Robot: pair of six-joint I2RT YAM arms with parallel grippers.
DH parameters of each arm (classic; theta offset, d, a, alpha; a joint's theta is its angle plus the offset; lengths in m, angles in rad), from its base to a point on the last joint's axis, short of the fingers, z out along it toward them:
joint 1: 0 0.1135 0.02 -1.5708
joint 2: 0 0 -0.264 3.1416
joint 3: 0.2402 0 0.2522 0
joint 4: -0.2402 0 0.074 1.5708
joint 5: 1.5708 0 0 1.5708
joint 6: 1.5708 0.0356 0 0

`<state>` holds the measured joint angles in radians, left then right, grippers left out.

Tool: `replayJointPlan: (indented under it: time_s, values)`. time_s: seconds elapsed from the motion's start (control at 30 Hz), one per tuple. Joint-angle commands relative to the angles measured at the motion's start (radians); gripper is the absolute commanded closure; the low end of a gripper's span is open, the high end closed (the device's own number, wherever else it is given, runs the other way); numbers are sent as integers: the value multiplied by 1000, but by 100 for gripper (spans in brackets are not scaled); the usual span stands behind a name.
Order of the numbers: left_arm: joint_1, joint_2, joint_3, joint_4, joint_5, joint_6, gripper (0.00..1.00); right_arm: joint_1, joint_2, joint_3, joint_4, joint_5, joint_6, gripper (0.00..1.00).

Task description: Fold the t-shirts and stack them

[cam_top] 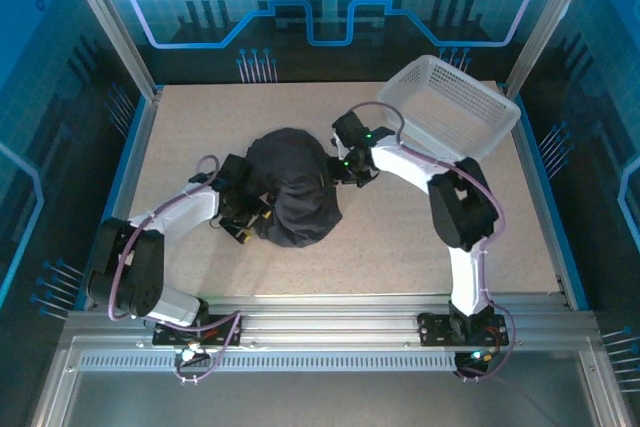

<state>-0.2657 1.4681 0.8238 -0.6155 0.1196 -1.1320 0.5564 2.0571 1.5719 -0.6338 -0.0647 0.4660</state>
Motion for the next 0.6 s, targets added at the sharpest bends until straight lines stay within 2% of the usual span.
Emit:
replayJointPlan:
  time_s: [0.0, 0.07, 0.2, 0.27, 0.3, 0.33, 0.4, 0.57]
  values:
    - [-29, 30, -37, 103, 63, -146, 35, 4, 88, 156, -33, -17, -27, 43]
    - [-38, 55, -49, 131, 49, -173, 42, 1, 179, 247, -75, 9, -26, 43]
    - [-38, 103, -50, 153, 24, -184, 67, -6, 332, 404, -163, 43, -22, 49]
    - [-31, 117, -46, 151, 11, -182, 86, -11, 380, 463, -200, 41, -17, 64]
    - [-24, 119, -44, 144, 3, -181, 95, -16, 395, 484, -216, 41, -11, 76]
    - [-11, 117, -42, 136, -5, -179, 100, -23, 401, 497, -232, 50, -2, 86]
    - [23, 110, -40, 123, -13, -164, 100, -43, 380, 491, -248, 76, 28, 100]
    - [122, 103, 42, 117, -15, -63, 100, -116, 148, 307, -141, 92, 100, 100]
